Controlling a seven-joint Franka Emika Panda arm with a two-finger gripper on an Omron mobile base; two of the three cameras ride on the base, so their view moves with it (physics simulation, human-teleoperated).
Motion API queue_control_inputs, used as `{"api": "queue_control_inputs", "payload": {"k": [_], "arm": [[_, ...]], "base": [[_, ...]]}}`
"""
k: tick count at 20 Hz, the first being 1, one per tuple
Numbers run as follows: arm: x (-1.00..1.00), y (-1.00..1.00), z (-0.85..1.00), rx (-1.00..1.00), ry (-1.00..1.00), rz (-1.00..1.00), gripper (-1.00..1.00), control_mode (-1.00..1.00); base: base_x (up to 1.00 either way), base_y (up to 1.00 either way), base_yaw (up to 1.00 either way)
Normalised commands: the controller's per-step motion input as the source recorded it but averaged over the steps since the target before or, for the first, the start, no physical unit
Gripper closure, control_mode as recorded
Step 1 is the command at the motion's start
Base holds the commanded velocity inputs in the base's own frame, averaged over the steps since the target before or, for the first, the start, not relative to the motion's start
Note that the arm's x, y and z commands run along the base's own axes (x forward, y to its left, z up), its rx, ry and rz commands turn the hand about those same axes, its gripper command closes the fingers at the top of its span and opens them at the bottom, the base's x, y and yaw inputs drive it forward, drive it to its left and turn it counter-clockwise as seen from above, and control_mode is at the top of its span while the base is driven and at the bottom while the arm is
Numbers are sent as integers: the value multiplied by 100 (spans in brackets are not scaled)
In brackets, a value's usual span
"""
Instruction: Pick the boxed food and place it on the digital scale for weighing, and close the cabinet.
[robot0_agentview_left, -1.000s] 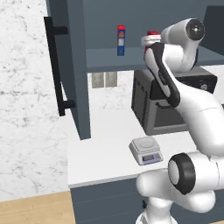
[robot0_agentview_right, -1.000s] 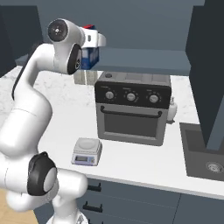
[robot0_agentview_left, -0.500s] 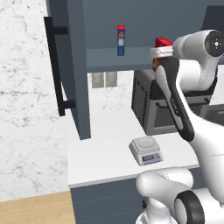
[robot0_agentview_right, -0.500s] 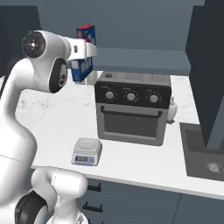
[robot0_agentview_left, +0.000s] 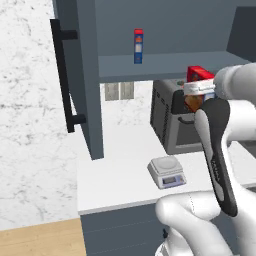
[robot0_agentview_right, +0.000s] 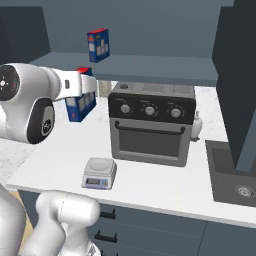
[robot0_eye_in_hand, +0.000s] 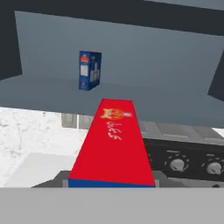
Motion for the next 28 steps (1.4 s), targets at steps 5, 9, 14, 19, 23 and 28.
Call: {"api": "queue_control_inputs", "payload": {"k": [5, 9, 14, 19, 23, 28], "arm": [[-78, 12, -57, -10, 26, 6, 100, -100], [-50, 8, -28, -10, 8, 19, 100, -100], [-44, 0, -19, -2, 1, 29, 100, -100], [-3, 3, -32, 0, 6, 37, 100, -100], [1, 7, -21, 0, 0, 35, 100, -100], [10, 3, -26, 0, 0, 34, 100, -100]], "base": [[0, 0, 0], [0, 0, 0], [0, 0, 0], [0, 0, 0], [0, 0, 0], [0, 0, 0]]}}
